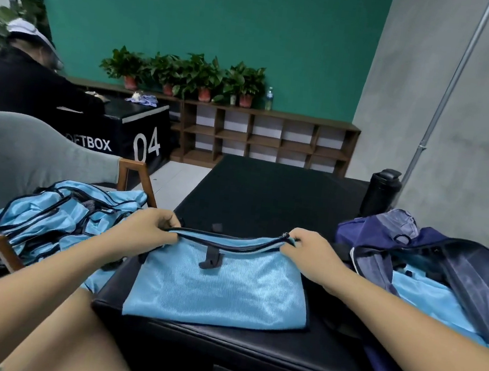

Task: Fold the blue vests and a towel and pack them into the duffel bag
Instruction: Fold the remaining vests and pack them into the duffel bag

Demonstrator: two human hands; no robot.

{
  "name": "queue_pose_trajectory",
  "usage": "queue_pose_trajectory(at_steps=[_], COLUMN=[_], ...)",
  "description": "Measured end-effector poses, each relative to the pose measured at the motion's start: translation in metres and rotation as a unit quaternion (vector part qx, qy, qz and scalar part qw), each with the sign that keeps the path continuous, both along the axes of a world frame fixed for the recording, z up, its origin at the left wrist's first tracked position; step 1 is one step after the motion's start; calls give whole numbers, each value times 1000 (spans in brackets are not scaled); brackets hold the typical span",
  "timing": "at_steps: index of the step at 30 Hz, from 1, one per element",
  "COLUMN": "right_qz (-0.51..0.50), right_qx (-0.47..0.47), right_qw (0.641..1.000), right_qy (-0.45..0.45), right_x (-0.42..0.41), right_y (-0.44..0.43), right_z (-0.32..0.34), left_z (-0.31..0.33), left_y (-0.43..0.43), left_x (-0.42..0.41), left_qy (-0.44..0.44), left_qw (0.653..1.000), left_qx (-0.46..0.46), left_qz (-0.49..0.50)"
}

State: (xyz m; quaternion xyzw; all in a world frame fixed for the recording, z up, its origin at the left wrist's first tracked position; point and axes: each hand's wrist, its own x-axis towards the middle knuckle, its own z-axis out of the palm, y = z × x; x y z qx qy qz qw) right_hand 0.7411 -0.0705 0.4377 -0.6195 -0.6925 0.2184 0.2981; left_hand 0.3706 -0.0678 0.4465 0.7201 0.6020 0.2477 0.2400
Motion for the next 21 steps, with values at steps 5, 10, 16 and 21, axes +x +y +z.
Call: queue_pose_trajectory(at_steps=[5,10,16,21], right_qz=[-46,-87,72,157], right_qx=[18,97,202,198], right_qw=[997,967,956,946], right_qy=[-59,-220,-198,-203], right_x=[-11,-20,-59,-83], right_y=[32,35,11,15], right_z=[-13,-25,-49,-62], left_z=[2,-15,-49,-83], left_y=[34,46,8,-1], left_x=[-2,-8,21,48], left_qy=[62,102,203,189], left_qw=[997,980,903,925], left_qx=[6,139,377,316], left_qz=[44,95,46,-90])
